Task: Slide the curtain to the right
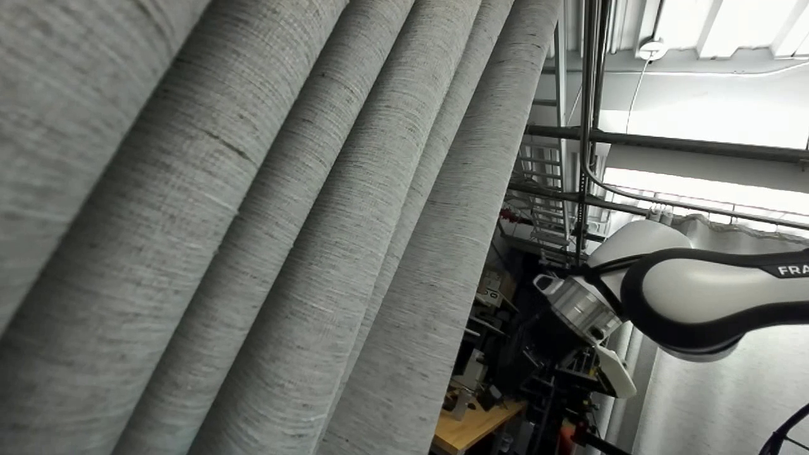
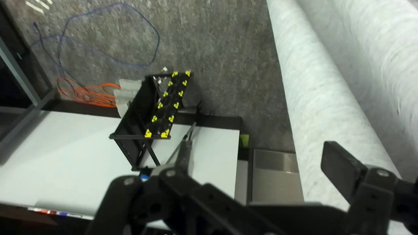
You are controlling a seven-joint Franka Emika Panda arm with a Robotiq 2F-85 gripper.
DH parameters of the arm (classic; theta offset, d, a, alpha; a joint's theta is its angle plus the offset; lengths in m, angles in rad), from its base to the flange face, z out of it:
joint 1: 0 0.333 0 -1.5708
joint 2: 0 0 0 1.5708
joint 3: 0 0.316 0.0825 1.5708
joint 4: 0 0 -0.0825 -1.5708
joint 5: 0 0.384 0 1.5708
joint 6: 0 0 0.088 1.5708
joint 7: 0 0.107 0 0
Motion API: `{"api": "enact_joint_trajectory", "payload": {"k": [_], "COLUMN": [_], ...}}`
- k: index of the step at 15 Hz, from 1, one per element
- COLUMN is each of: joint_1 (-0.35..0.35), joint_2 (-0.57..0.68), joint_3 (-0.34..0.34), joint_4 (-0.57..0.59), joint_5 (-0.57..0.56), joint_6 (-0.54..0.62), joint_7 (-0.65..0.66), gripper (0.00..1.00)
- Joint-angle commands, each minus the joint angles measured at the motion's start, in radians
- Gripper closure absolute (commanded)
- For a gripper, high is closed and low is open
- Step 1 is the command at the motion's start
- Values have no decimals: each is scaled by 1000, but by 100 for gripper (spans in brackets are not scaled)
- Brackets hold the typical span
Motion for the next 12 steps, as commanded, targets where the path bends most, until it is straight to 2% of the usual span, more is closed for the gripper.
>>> {"api": "enact_joint_trajectory", "payload": {"k": [1, 4, 5, 9, 10, 12], "joint_1": [98, 164, 102, 129, 102, 89], "joint_2": [56, 82, 49, 75, 84, 90], "joint_3": [-58, -103, -45, -72, -65, -77], "joint_4": [71, 114, 71, 97, 97, 108], "joint_5": [125, 202, 163, 189, 167, 160], "joint_6": [78, 75, 72, 72, 87, 85], "joint_7": [-53, -114, -59, -89, -77, -98], "gripper": [0, 0, 0, 0, 0, 0]}}
